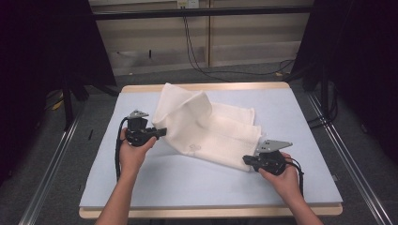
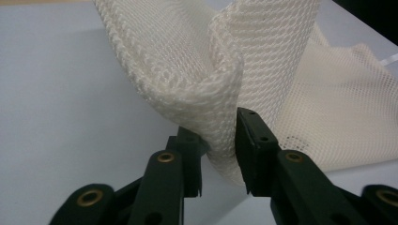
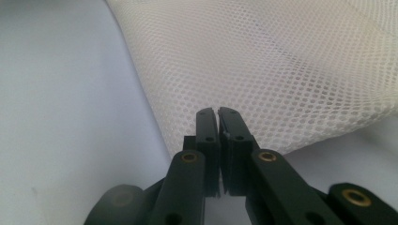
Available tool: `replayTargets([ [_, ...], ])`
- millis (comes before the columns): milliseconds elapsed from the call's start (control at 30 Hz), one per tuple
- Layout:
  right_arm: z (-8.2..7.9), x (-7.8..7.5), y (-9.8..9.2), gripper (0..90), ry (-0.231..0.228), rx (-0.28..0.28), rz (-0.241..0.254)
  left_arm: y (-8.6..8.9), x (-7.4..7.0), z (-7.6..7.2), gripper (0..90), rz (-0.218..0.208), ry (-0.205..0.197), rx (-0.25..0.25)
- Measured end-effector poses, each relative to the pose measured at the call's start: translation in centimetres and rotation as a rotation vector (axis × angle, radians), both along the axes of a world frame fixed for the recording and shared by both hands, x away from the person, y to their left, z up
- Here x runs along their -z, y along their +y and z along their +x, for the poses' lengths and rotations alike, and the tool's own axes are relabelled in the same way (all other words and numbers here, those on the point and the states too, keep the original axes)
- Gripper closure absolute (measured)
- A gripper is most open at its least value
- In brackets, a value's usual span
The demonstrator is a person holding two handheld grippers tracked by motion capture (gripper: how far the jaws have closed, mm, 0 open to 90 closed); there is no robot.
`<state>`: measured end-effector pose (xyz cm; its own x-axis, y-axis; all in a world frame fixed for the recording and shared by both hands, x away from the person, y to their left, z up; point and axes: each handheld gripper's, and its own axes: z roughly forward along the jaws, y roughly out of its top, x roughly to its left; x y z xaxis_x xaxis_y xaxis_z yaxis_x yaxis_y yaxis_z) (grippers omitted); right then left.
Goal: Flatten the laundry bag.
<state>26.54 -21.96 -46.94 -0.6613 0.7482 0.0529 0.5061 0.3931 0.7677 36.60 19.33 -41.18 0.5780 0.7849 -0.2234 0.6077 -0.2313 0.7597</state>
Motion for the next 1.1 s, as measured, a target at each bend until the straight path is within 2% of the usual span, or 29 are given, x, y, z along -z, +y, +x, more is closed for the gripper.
replayTargets([
  [67,0.0,0.0,0.0,86.2,0.002,0.001,0.003,0.3,0.0,-0.1,65.3,0.011,0.004,-0.021],
  [133,0.0,0.0,0.0,85.4,0.001,0.008,0.004,0.4,0.1,-0.2,62.4,0.004,0.004,-0.035],
  [200,0.0,-0.1,-0.1,84.4,0.001,0.009,0.004,0.7,0.2,-0.4,59.2,0.032,-0.005,-0.034],
  [233,0.0,-0.1,-0.1,84.4,0.001,0.009,0.004,0.7,0.2,-0.4,58.1,0.032,-0.005,-0.034],
  [300,0.0,-0.1,-0.1,83.6,0.003,0.01,0.005,0.9,0.2,-0.5,57.1,0.043,0.002,-0.036],
  [400,0.0,-0.2,-0.1,81.9,0.008,0.014,0.009,1.3,0.7,-0.8,55.7,0.085,0.013,-0.038],
  [500,0.1,-0.3,-0.1,80.4,0.004,0.017,0.01,1.5,0.9,-1.0,54.3,0.094,0.023,-0.032],
  [533,0.1,-0.4,-0.1,79.8,0.001,0.014,0.011,1.6,1.2,-1.2,54.2,0.071,0.024,-0.033],
  [633,0.2,-0.5,-0.2,76.7,0.001,0.025,0.012,1.6,1.4,-1.4,53.0,0.074,0.023,-0.017],
  [667,0.3,-0.7,-0.4,73.6,-0.003,0.041,0.021,1.3,1.6,-1.6,51.4,0.056,0.023,-0.008],
  [700,0.3,-0.7,-0.4,73.6,-0.003,0.041,0.021,1.3,1.6,-1.6,50.7,0.056,0.023,-0.008],
  [733,0.4,-1.1,-0.5,71.0,-0.012,0.053,0.017,1.1,1.8,-1.7,49.7,0.073,0.02,0.022],
  [800,0.6,-1.2,-0.6,63.4,-0.014,0.066,0.032,0.7,1.9,-1.9,48.3,0.067,0.017,0.039],
  [833,0.6,-1.2,-0.6,63.4,-0.014,0.066,0.032,0.7,1.9,-1.9,47.3,0.067,0.017,0.039],
  [867,0.9,-1.3,-0.8,60.3,-0.014,0.093,0.025,0.3,2.2,-2.0,46.4,0.064,0.013,0.057],
  [967,1.2,-1.3,-1.0,55.4,-0.015,0.113,0.023,-0.2,2.4,-2.1,40.9,0.062,0.017,0.082],
  [1000,1.6,-1.3,-1.2,48.8,-0.005,0.141,0.033,-0.5,2.6,-2.2,40.5,0.064,0.017,0.106],
  [1033,1.6,-1.3,-1.2,48.8,-0.005,0.141,0.033,-0.5,2.6,-2.2,39.5,0.064,0.017,0.106],
  [1067,2.0,-1.4,-1.4,42.6,-0.002,0.164,0.02,-0.9,2.8,-2.1,38.1,0.066,0.026,0.13],
  [1100,2.0,-1.4,-1.4,42.6,-0.002,0.164,0.02,-0.9,2.8,-2.1,36.9,0.066,0.026,0.13],
])
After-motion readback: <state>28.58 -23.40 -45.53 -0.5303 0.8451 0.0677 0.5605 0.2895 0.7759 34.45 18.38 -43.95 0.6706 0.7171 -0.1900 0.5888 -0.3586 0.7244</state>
